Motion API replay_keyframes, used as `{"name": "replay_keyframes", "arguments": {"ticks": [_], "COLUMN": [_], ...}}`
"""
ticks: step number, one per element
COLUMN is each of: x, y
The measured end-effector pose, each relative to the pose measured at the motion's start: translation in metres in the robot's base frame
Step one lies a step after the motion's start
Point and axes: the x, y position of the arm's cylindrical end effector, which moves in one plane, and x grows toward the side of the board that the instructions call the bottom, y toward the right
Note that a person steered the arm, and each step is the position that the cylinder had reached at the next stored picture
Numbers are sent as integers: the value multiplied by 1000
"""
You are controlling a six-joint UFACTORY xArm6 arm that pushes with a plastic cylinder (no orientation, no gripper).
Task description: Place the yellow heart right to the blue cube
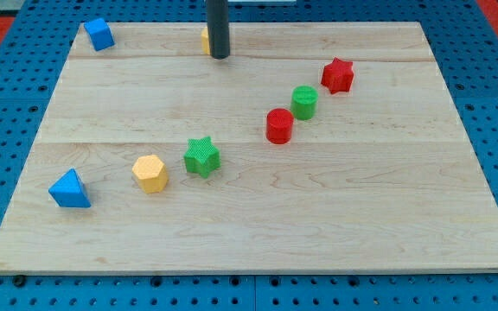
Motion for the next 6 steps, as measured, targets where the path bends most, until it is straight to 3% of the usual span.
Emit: {"name": "replay_keyframes", "arguments": {"ticks": [3, 4, 6], "x": [-5, -20, -33], "y": [67, 41, -70]}}
